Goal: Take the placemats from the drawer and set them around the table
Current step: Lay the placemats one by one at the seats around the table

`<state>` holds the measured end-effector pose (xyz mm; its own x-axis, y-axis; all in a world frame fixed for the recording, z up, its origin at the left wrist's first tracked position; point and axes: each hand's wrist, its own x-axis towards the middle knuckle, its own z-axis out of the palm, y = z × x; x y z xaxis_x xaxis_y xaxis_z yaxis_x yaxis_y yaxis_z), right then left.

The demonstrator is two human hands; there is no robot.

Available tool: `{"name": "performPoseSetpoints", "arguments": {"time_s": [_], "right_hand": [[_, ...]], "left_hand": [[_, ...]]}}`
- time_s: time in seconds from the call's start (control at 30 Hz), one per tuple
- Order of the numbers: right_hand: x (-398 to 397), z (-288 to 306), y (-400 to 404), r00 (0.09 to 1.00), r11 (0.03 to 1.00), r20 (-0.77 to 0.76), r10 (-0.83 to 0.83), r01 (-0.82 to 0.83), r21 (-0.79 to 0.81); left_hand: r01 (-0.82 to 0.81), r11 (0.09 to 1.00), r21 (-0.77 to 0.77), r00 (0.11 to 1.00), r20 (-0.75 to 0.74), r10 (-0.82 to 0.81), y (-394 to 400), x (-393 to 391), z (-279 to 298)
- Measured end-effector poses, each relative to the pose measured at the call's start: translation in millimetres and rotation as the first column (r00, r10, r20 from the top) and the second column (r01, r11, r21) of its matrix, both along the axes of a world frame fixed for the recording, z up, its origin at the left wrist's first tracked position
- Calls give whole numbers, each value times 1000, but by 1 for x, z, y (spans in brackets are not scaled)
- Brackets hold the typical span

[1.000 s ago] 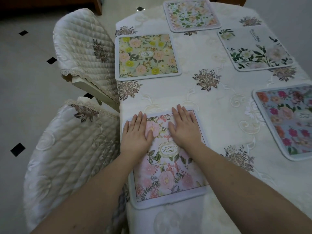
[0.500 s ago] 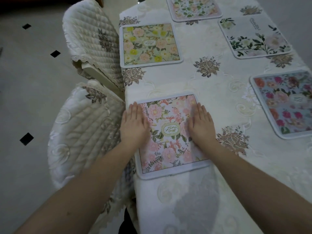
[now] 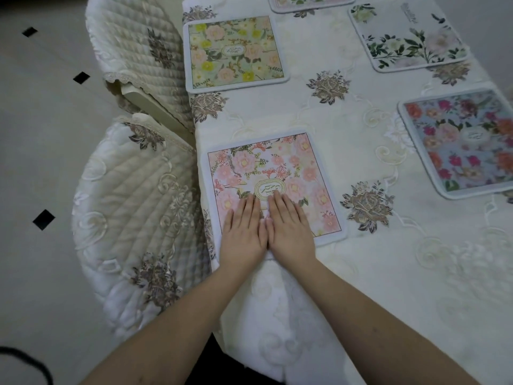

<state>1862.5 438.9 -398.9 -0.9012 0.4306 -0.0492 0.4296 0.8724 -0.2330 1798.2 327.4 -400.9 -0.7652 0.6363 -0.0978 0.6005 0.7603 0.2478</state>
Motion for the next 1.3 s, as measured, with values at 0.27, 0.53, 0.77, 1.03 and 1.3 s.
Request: {"name": "performPoseSetpoints", "arguments": {"time_s": [0.27,0.53,0.77,1.03,1.3], "right_hand": [[30,2,42,999,999,26,-46,47,-5],[63,11,88,990,997,129,-64,70,-44],[91,26,101,971,994,219,-96,105,-29],[96,64,85,971,973,121,-205,215,-78],[109,105,50,963,959,78,-257,264,-102]], "left_hand": [[56,998,-28,998,23,-55,-23,-11,3],[94,980,-174,995,48,-87,-55,-26,17],[123,915,-383,992,39,-118,-83,-41,42],[142,949,-283,988,-13,-151,-48,-33,103],[265,941,-209,961,-16,-275,-25,-7,143]]}}
